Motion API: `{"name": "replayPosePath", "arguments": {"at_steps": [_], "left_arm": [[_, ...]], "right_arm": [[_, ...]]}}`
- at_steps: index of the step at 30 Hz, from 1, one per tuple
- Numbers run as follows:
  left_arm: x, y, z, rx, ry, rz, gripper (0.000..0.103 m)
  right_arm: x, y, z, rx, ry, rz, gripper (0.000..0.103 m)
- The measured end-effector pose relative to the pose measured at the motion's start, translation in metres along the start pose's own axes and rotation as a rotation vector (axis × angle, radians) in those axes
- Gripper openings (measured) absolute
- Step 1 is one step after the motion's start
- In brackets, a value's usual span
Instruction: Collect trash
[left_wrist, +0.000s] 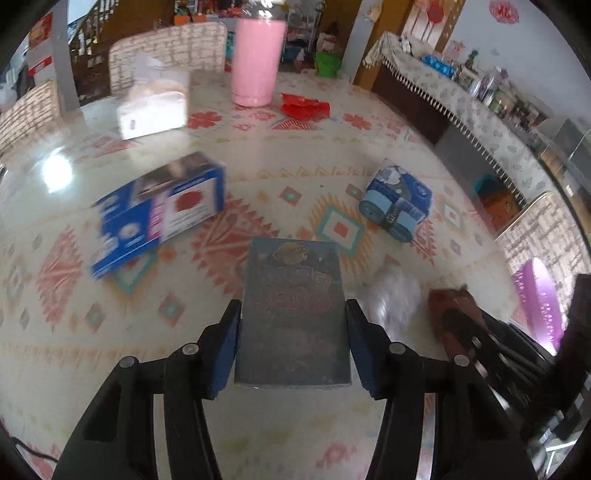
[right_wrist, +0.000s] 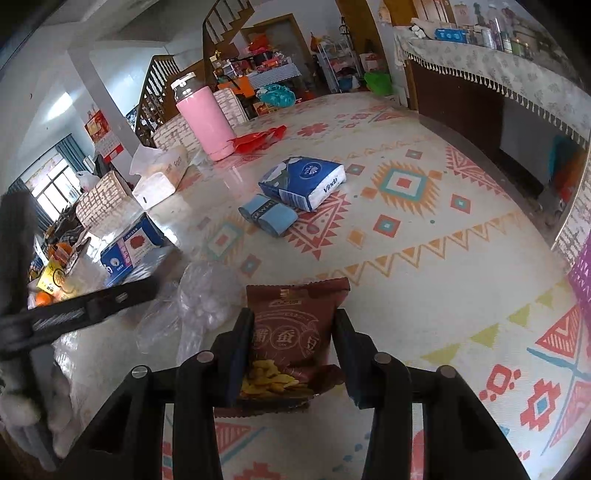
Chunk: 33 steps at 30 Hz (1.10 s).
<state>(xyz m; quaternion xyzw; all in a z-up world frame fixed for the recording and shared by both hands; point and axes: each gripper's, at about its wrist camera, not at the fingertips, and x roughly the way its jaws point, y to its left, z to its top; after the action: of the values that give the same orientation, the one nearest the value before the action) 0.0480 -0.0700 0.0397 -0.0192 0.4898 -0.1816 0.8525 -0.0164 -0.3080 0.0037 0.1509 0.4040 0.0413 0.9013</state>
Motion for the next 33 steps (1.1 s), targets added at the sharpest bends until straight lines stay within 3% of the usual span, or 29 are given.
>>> {"name": "replayPosePath", "arguments": {"at_steps": [9, 17, 25, 31, 33], "left_arm": [[-0.066, 0.004, -0.039, -0.024, -0.121, 0.016, 0.054], [-0.104, -0.015, -0.068, 0.057, -0.218, 0.101, 0.054], [-0.128, -0.048, -0.092, 0.137, -0.305, 0.159, 0.053], [-0.127, -0.058, -0.099, 0.159, -0.3, 0.161, 0.054], [-0.122, -0.05, -0.099, 0.123, -0.269, 0.138, 0.061]], "right_arm": [[-0.01, -0.001, -0.002, 0.008, -0.04, -0.03, 0.046], [-0.048, 0.0, -0.031, 0.022, -0.032, 0.016, 0.046], [-0.096, -0.001, -0.064, -0.022, -0.068, -0.033, 0.046], [-0.11, -0.013, -0.078, -0.005, -0.073, -0.045, 0.046], [-0.111, -0.018, -0.082, 0.012, -0.062, -0.042, 0.046]]}}
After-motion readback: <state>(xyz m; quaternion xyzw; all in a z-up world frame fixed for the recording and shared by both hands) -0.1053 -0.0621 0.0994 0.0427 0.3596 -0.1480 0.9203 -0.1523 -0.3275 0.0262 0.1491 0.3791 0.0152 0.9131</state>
